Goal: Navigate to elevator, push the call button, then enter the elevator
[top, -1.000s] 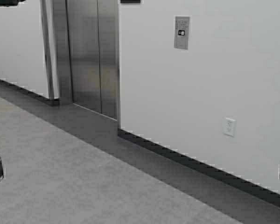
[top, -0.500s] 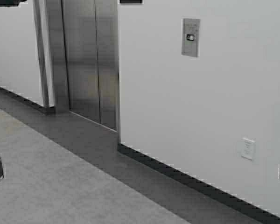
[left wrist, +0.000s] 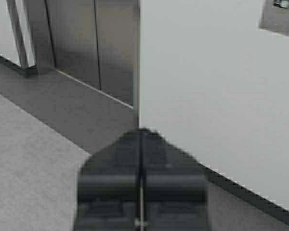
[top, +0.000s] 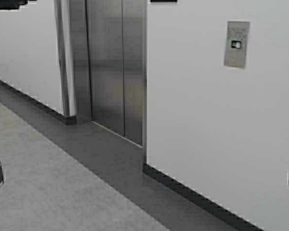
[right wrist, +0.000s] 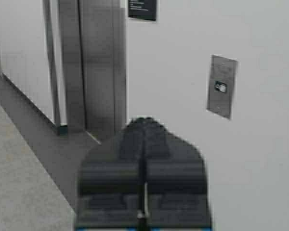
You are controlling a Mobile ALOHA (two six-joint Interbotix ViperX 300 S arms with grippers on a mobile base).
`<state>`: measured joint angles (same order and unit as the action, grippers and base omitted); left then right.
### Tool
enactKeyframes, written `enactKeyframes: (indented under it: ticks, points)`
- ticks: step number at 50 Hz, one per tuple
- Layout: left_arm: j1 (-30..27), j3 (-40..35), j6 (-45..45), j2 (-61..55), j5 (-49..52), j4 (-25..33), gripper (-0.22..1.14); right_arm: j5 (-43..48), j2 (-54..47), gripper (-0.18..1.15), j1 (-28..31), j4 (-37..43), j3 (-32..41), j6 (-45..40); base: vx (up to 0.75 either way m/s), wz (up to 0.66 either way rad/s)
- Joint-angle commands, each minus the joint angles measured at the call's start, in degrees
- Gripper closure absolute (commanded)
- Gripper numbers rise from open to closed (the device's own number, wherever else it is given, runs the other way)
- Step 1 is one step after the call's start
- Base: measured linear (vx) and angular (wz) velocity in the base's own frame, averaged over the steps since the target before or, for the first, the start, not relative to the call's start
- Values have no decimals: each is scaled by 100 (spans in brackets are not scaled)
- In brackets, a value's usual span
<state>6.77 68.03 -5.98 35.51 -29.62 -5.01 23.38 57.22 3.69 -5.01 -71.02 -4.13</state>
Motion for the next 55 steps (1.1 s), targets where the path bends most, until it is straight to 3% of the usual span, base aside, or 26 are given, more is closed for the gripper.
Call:
enactKeyframes:
  ticks: [1,30,44,55]
  points:
    - [26,-176,-26,-44,-53,0,89,-70,-44,92,0,-9,79,62,55,1]
    - [44,-88,-62,53,-53,0,89,-861,-800,92,9,-26,580,167,52,-1]
    - [35,-70,-70,70,-62,0,89,-2232,-932,92,9,-229,1037,501,38,9]
    - [62,-35,-299,167,-62,9,89,-4043,-932,92,9,-817,1521,800,36,18]
